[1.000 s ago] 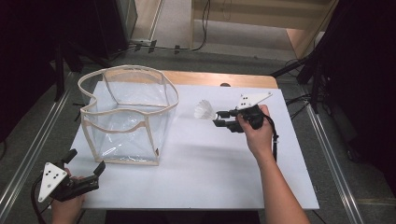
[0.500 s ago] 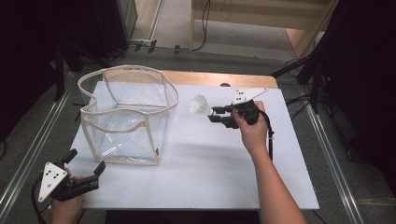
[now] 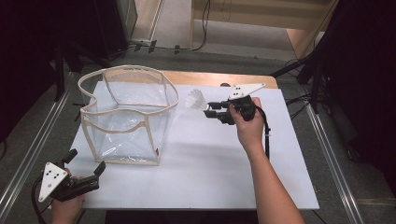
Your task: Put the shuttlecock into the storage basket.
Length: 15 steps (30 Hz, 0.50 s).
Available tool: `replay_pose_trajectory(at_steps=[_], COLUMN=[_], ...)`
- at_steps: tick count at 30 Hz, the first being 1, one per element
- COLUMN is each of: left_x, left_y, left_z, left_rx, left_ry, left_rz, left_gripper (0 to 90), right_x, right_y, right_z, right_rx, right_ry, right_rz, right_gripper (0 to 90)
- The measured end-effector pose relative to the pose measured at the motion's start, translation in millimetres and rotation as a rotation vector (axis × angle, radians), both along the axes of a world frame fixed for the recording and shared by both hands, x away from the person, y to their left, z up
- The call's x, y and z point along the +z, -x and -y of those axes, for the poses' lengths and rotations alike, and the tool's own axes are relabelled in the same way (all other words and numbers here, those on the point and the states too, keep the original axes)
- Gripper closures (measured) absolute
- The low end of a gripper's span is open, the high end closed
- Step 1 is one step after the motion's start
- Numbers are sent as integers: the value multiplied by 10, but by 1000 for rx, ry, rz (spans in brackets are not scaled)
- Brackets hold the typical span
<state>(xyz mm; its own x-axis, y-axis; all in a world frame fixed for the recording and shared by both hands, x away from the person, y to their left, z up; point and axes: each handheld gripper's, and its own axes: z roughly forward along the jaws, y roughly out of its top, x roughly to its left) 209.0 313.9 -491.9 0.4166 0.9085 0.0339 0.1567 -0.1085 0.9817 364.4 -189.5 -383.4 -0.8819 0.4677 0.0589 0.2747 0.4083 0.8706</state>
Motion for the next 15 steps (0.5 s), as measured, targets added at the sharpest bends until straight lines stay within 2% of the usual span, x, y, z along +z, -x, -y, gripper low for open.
replay_pose_trajectory(at_steps=[15], left_x=[1], left_y=[-2], left_z=[-3], left_rx=[-3], left_ry=[3], left_rz=[0], left_gripper=[0], right_x=[141], right_y=[-39], right_z=[-85], right_rx=[-10], right_ry=[-18], right_rz=[7], right_gripper=[613])
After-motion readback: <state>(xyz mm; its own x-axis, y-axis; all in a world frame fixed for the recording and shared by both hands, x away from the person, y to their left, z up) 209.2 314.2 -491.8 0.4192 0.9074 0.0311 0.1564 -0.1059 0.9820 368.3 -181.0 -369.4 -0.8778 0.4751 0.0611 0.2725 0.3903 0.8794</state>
